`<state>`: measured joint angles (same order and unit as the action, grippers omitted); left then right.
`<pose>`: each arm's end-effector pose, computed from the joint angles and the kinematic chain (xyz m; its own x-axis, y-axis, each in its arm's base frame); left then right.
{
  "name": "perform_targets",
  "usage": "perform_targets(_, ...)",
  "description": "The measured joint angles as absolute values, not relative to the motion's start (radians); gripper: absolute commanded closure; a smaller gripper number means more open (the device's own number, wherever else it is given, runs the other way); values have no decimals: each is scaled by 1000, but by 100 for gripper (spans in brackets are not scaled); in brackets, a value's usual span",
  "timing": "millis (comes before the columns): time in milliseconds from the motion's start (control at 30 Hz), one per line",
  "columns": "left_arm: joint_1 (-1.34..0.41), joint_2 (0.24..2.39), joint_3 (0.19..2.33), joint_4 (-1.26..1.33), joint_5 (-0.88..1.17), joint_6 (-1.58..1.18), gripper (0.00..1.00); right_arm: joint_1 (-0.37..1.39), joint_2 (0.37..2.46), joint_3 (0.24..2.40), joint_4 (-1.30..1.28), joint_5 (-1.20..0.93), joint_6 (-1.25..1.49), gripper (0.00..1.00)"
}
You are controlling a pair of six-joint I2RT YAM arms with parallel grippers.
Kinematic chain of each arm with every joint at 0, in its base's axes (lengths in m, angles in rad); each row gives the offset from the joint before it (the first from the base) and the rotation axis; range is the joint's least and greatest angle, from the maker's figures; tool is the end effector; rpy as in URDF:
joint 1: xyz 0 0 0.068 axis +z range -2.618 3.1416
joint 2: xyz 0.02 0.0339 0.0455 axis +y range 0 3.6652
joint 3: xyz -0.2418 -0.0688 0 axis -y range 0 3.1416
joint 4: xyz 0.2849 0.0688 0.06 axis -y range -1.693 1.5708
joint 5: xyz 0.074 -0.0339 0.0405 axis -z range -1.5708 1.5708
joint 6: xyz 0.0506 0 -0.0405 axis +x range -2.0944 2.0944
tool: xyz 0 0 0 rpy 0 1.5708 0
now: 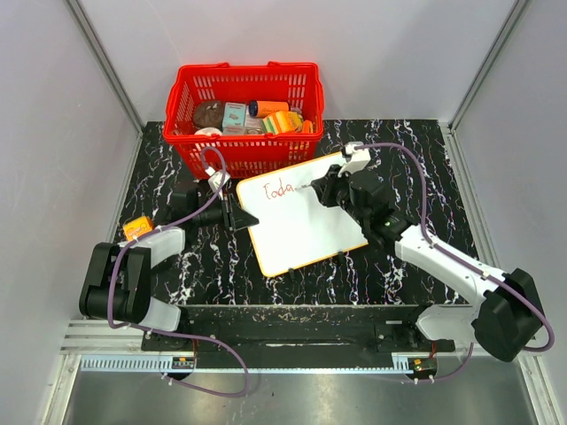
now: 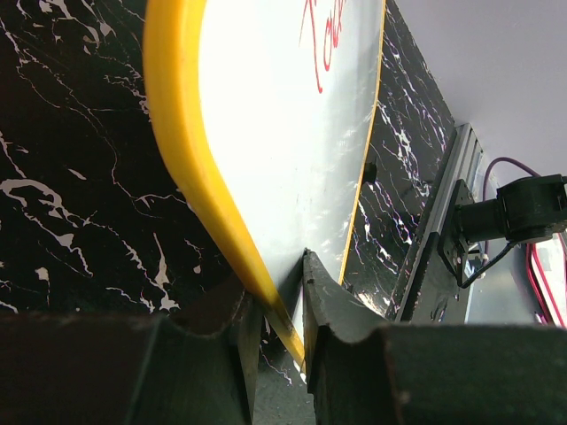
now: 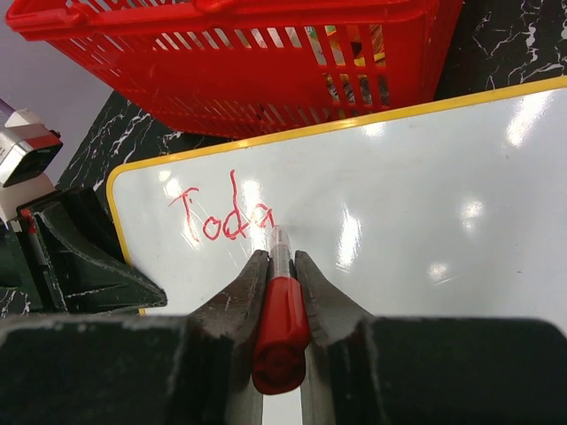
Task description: Write a sentence on the whiteboard
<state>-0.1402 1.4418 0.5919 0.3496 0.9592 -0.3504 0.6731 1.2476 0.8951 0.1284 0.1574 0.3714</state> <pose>0.3036 -0.0847 0.1294 -0.7178 -0.0977 -0.6893 0.5804 0.4627 -0.6701 0.2803 0.2133 0.2732 -0.3420 0.1857 -0.9212 -0.3993 0.8586 0.3214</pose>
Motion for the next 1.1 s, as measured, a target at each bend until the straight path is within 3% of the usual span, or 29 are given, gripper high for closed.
perform_targets(1100, -141, 1442, 592, 346, 958, -348, 100, 663, 1278, 907, 137, 167, 364, 100)
